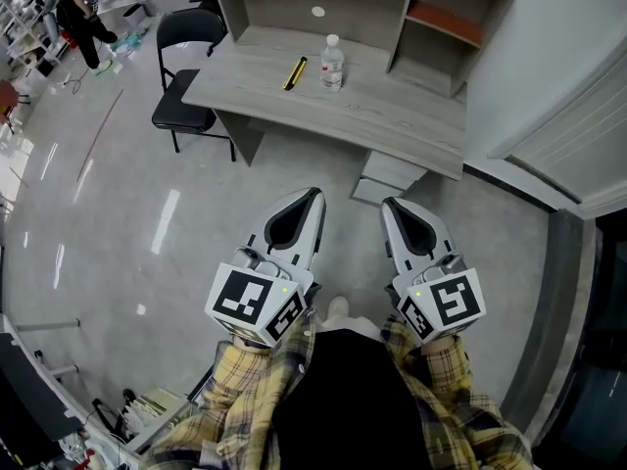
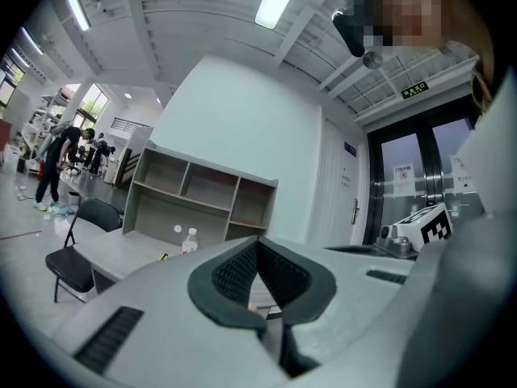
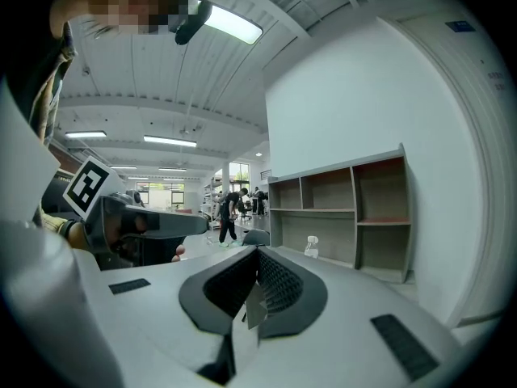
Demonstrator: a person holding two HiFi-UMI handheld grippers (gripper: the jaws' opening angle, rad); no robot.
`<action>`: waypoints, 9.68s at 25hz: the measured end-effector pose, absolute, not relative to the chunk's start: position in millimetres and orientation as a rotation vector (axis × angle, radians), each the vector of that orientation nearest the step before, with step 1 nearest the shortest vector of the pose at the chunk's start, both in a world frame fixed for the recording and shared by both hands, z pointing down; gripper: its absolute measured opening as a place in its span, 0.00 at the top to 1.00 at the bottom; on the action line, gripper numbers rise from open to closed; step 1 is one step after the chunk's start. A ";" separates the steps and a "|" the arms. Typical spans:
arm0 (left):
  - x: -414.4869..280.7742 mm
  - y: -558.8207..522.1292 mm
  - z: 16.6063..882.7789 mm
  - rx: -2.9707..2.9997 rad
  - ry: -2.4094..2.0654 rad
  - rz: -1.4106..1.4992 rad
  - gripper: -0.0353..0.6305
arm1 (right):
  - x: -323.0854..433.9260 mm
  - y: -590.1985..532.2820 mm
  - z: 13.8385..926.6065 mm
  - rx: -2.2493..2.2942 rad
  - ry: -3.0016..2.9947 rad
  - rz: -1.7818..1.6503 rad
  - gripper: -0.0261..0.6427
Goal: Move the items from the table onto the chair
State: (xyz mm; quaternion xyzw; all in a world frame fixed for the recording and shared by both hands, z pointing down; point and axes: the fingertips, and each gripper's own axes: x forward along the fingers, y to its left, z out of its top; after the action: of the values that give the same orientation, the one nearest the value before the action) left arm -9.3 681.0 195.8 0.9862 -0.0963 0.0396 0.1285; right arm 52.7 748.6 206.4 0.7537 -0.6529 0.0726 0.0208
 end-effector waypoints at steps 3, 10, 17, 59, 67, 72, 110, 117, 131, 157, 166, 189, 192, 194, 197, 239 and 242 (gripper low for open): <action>-9.7 649.2 194.5 2.871 -0.261 0.118 0.94 | 49.4 715.5 205.1 2.341 -2.016 0.225 0.94; -19.7 563.1 191.6 2.896 -0.193 0.142 0.94 | 37.4 628.4 200.8 2.390 -1.966 0.216 0.94; -46.1 490.4 197.2 2.916 -0.139 0.197 0.94 | 24.0 562.4 207.8 2.466 -1.889 0.237 0.94; 196.0 232.4 220.4 2.881 -0.064 0.227 0.94 | 238.8 312.5 233.3 2.448 -1.814 0.308 0.94; 206.0 176.3 224.1 2.893 0.147 0.272 0.94 | 248.0 262.9 248.6 2.604 -1.585 0.354 0.94; 205.8 144.8 232.9 2.874 0.255 0.316 0.94 | 251.1 242.7 260.7 2.676 -1.411 0.390 0.93; 204.1 133.3 295.7 2.760 0.337 0.481 0.94 | 275.4 230.2 445.5 2.540 -1.164 1.167 0.70; 195.2 126.4 317.5 2.733 0.314 0.539 0.94 | 282.7 234.3 513.0 2.497 -1.028 1.277 0.62; 174.5 110.8 341.1 2.701 0.228 0.598 0.94 | 286.6 241.9 572.7 2.425 -0.858 1.350 0.62; 157.2 93.1 318.0 2.720 0.046 0.475 0.94 | 275.8 203.8 523.2 2.443 -1.078 1.286 0.77; 115.1 51.1 306.0 2.702 -0.216 0.381 0.94 | 247.4 79.9 458.1 2.289 -1.475 1.067 0.77; -119.2 -56.7 424.4 2.142 -1.141 0.327 0.94 | 8.4 -223.8 577.9 1.500 -1.992 0.966 0.77; -132.7 -63.5 443.3 2.079 -1.195 0.301 0.94 | -6.7 -246.8 619.3 1.454 -1.970 0.980 0.77; -137.9 -67.0 453.1 2.044 -1.224 0.281 0.94 | -12.9 -259.5 648.2 1.429 -1.949 0.990 0.77; -145.6 -69.1 468.8 2.003 -1.261 0.270 0.94 | -16.4 -273.0 694.7 1.414 -1.898 1.022 0.77; -124.6 -79.3 363.9 2.241 -1.219 0.166 0.94 | -4.3 -262.7 510.8 1.630 -2.184 0.905 0.70; -103.3 -87.1 322.0 2.349 -1.170 0.148 0.94 | 19.0 -217.4 438.4 1.702 -2.285 0.847 0.70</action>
State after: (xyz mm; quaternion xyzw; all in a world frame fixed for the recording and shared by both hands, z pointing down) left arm -103.3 -87.1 322.0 0.8644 -0.4304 0.0546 0.2540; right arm 19.0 -217.4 438.4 0.5705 -0.7660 0.2840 0.0845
